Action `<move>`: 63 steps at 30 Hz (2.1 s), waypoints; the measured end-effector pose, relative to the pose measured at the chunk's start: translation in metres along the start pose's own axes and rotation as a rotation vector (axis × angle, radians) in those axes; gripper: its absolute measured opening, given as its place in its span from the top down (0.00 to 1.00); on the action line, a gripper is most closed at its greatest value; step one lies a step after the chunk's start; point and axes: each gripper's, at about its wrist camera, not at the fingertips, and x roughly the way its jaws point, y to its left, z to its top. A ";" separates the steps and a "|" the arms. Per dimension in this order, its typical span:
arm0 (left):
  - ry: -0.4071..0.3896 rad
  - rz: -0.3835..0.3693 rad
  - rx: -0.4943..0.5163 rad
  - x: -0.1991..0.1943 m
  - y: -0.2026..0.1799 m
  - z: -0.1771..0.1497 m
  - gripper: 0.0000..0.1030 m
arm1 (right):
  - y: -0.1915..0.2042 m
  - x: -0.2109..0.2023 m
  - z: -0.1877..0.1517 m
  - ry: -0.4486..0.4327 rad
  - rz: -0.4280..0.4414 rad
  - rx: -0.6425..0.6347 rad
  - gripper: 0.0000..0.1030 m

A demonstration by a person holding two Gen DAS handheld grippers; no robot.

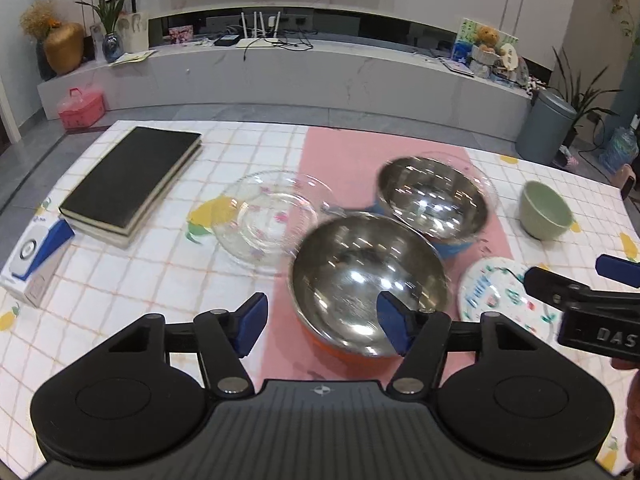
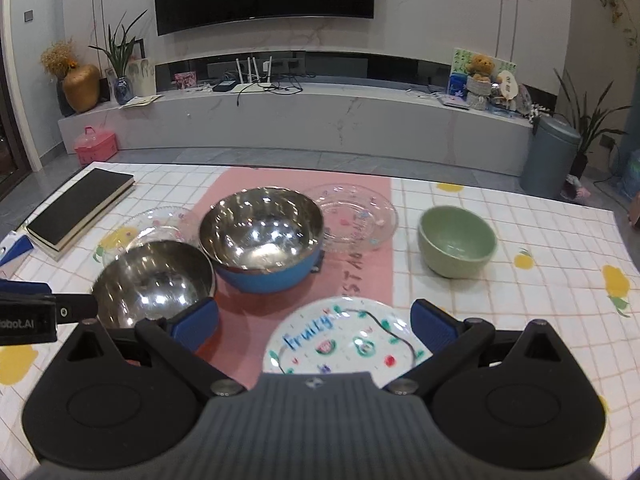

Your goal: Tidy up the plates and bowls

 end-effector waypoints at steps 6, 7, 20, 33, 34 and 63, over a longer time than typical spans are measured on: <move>-0.034 0.006 0.014 0.018 0.017 0.019 0.28 | 0.016 0.031 0.018 0.047 0.041 0.004 0.07; -0.032 0.009 0.008 0.022 0.020 0.019 0.28 | 0.019 0.038 0.019 0.063 0.048 0.004 0.07; 0.086 -0.064 -0.050 0.055 0.034 0.013 0.38 | 0.049 0.094 0.015 0.214 0.124 0.107 0.18; 0.166 -0.081 -0.083 0.078 0.036 0.006 0.57 | 0.055 0.118 0.005 0.309 0.147 0.154 0.41; 0.173 -0.092 -0.096 0.079 0.038 0.005 0.62 | 0.056 0.119 0.005 0.314 0.150 0.157 0.45; 0.126 -0.140 0.004 0.031 -0.002 -0.011 0.86 | 0.003 0.070 -0.002 0.365 0.257 0.330 0.80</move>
